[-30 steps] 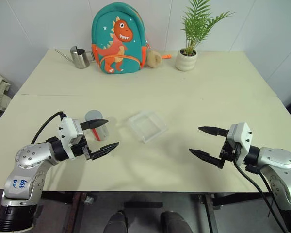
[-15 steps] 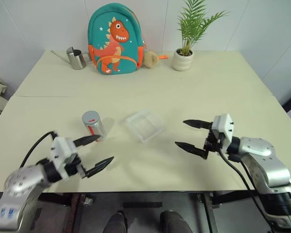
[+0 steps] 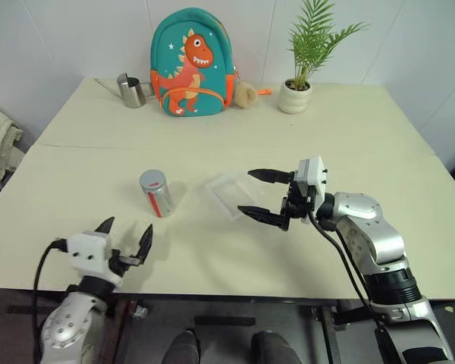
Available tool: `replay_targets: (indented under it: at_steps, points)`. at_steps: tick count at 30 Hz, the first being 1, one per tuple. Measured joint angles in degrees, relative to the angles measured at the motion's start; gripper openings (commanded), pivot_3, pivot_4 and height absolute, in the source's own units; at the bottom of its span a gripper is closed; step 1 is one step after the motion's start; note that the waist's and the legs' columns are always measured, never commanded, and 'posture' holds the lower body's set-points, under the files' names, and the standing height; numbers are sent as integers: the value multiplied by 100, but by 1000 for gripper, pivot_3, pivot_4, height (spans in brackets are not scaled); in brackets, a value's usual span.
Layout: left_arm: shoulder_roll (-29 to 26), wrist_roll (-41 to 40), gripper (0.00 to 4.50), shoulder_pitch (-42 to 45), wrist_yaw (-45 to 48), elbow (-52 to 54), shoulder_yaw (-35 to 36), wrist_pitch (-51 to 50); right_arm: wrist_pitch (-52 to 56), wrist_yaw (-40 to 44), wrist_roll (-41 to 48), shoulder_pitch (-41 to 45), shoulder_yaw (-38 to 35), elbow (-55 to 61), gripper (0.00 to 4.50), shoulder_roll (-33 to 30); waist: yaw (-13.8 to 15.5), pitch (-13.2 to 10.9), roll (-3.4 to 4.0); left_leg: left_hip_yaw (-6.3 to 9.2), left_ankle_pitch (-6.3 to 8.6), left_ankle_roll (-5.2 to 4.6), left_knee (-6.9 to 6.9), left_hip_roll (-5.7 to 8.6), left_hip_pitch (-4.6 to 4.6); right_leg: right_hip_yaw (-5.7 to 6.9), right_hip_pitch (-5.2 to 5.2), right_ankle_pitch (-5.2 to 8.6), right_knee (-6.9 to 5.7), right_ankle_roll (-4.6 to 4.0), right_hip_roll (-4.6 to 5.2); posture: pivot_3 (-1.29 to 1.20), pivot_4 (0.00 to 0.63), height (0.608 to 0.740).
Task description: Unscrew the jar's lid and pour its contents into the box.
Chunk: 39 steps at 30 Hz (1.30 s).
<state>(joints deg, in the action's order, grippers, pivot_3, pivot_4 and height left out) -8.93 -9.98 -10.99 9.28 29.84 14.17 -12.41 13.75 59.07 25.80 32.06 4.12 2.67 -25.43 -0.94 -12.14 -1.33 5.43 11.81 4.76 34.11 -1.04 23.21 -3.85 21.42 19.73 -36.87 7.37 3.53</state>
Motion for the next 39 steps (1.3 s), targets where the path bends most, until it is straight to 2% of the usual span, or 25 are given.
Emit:
replay_targets:
  at_steps: [12,20,39]
  points:
    - [449,823,4493,841,-949,-925,-419,422,20,-40,-47,-43,10,186,4500,15,-61,1,-1,-2,4,1,-9,1,3,-1,6,0,-1,5,1,0,150,740]
    - [299,1122,4493,1377,-1000,-1350,-710,631,50,-146,-47,-162,17,332,4500,66,-68,1,0,-1,3,2,-9,2,3,-1,6,-2,-2,8,1,0,150,740]
    - [413,1267,4493,2460,-1424,-2459,-687,847,131,-307,-54,-256,11,417,4500,81,-61,1,0,1,3,2,-9,4,4,0,6,-4,-2,12,1,0,150,740]
